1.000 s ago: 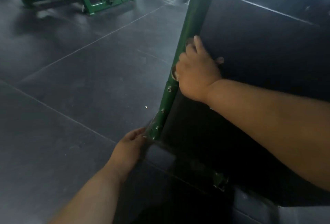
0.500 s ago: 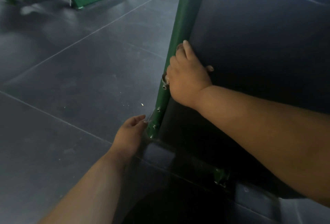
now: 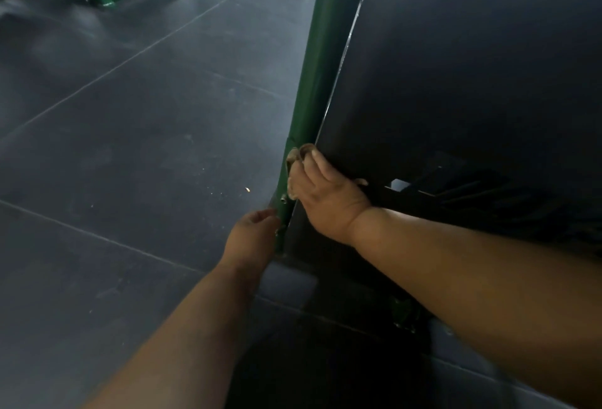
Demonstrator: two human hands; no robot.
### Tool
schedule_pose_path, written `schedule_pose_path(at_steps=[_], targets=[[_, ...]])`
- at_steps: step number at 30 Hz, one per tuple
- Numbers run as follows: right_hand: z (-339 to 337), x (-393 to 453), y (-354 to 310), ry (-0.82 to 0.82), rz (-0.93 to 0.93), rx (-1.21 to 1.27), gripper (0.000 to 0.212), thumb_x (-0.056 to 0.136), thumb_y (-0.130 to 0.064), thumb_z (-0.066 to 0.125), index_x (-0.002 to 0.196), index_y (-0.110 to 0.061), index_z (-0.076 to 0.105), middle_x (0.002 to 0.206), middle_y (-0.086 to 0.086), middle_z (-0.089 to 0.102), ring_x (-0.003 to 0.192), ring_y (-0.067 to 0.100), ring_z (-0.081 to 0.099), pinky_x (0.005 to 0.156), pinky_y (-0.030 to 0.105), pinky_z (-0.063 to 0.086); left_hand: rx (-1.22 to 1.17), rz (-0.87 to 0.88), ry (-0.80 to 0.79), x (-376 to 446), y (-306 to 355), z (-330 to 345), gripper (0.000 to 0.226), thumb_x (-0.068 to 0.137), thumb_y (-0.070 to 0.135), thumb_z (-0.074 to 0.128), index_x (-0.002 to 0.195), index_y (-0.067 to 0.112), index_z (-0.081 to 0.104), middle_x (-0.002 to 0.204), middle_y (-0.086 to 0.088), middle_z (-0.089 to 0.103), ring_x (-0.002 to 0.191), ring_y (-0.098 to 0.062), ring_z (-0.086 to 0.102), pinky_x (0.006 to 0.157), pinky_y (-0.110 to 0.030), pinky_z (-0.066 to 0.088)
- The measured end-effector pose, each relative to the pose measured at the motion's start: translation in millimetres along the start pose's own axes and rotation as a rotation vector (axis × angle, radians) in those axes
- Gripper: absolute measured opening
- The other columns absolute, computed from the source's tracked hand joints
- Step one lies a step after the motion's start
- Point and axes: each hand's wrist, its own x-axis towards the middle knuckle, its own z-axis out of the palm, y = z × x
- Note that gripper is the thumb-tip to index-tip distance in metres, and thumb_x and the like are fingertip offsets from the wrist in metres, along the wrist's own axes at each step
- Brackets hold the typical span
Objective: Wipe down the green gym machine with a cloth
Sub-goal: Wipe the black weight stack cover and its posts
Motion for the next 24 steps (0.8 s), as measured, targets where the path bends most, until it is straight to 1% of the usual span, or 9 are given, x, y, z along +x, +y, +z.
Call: schedule_pose_path(at_steps=[4, 5, 7, 9, 13, 16, 18, 21, 24], targets=[[0.3, -19.9, -3.7, 0.062, 0.11, 0.083, 0.052, 0.098, -0.021, 0.027, 0.142, 0.002, 0.042, 0.139, 0.014, 0.059, 0.138, 0.038, 0.052, 0.125, 0.049, 0.018, -0.073, -0.013, 0.046, 8.7, 8.7, -8.5, 0.015, 0.098, 0.016, 0.064, 0.105, 0.024, 0.074, 0.088, 0.004, 0.077, 0.072, -0.007, 0.071, 0.051, -0.019, 0.048], [0.8, -26.7, -5.2, 0.07, 0.116, 0.105, 0.051, 0.098, -0.02, 0.027, 0.141, 0.001, 0.042, 0.139, 0.014, 0.059, 0.138, 0.038, 0.052, 0.125, 0.049, 0.016, -0.086, -0.015, 0.056, 7.3, 10.8, -9.7, 0.014, 0.099, 0.016, 0.063, 0.104, 0.024, 0.074, 0.088, 0.004, 0.077, 0.072, -0.007, 0.07, 0.052, -0.019, 0.047], [3.0, -37.3, -8.8, 0.053, 0.08, 0.108, 0.053, 0.1, -0.021, 0.027, 0.144, 0.002, 0.046, 0.142, 0.016, 0.057, 0.14, 0.04, 0.048, 0.126, 0.051, 0.011, -0.079, -0.024, 0.046, 8.3, 6.5, -13.6, 0.016, 0.099, 0.018, 0.063, 0.109, 0.023, 0.073, 0.098, 0.0, 0.076, 0.083, -0.013, 0.07, 0.059, -0.021, 0.045], [5.9, -36.2, -11.4, 0.014, 0.008, 0.077, 0.055, 0.102, -0.024, 0.028, 0.146, 0.0, 0.049, 0.145, 0.017, 0.055, 0.142, 0.041, 0.046, 0.126, 0.053, 0.011, -0.067, -0.034, 0.037, 7.0, 3.3, -16.7, 0.016, 0.099, 0.018, 0.064, 0.111, 0.024, 0.073, 0.102, -0.002, 0.076, 0.087, -0.015, 0.069, 0.063, -0.024, 0.045], [10.9, 2.0, -25.5, -0.078, -0.095, 0.107, 0.052, 0.103, -0.026, 0.028, 0.146, -0.006, 0.048, 0.134, 0.017, 0.059, 0.134, 0.042, 0.052, 0.126, 0.054, 0.024, -0.023, -0.024, 0.065, 5.9, 4.8, -25.7, 0.023, 0.099, 0.017, 0.063, 0.121, 0.021, 0.071, 0.108, -0.003, 0.075, 0.1, -0.021, 0.07, 0.074, -0.029, 0.048], [20.8, 23.6, -50.5, -0.165, -0.157, 0.201, 0.051, 0.1, -0.029, 0.037, 0.147, -0.01, 0.044, 0.128, 0.017, 0.063, 0.121, 0.04, 0.059, 0.121, 0.055, 0.031, -0.037, -0.043, 0.064, 4.6, 3.0, -31.9, 0.024, 0.1, 0.014, 0.061, 0.122, 0.02, 0.069, 0.106, -0.004, 0.074, 0.094, -0.019, 0.068, 0.069, -0.028, 0.045], [30.1, 22.9, -72.4, -0.196, -0.223, 0.197, 0.047, 0.101, -0.026, 0.036, 0.144, -0.012, 0.049, 0.129, 0.016, 0.061, 0.118, 0.039, 0.06, 0.117, 0.056, 0.035, -0.009, -0.045, 0.054, 3.4, -2.5, -35.7, 0.026, 0.099, 0.016, 0.061, 0.123, 0.021, 0.069, 0.112, -0.005, 0.075, 0.1, -0.021, 0.069, 0.076, -0.029, 0.046], [52.2, 13.2, -100.2, -0.22, -0.328, 0.116, 0.044, 0.104, -0.027, 0.035, 0.139, -0.014, 0.06, 0.132, 0.017, 0.059, 0.126, 0.042, 0.055, 0.119, 0.059, 0.029, 0.008, -0.037, 0.088, 1.8, -5.6, -41.7, 0.024, 0.094, 0.023, 0.064, 0.117, 0.025, 0.07, 0.116, -0.003, 0.075, 0.108, -0.023, 0.069, 0.085, -0.032, 0.048], [70.8, 4.2, -124.9, -0.254, -0.432, 0.043, 0.05, 0.106, -0.032, 0.035, 0.144, -0.01, 0.058, 0.138, 0.021, 0.055, 0.134, 0.046, 0.047, 0.122, 0.064, 0.022, 0.003, -0.037, 0.091, 3.9, -4.8, -44.6, 0.023, 0.082, 0.034, 0.064, 0.104, 0.032, 0.07, 0.115, 0.0, 0.075, 0.109, -0.022, 0.069, 0.093, -0.038, 0.054]])
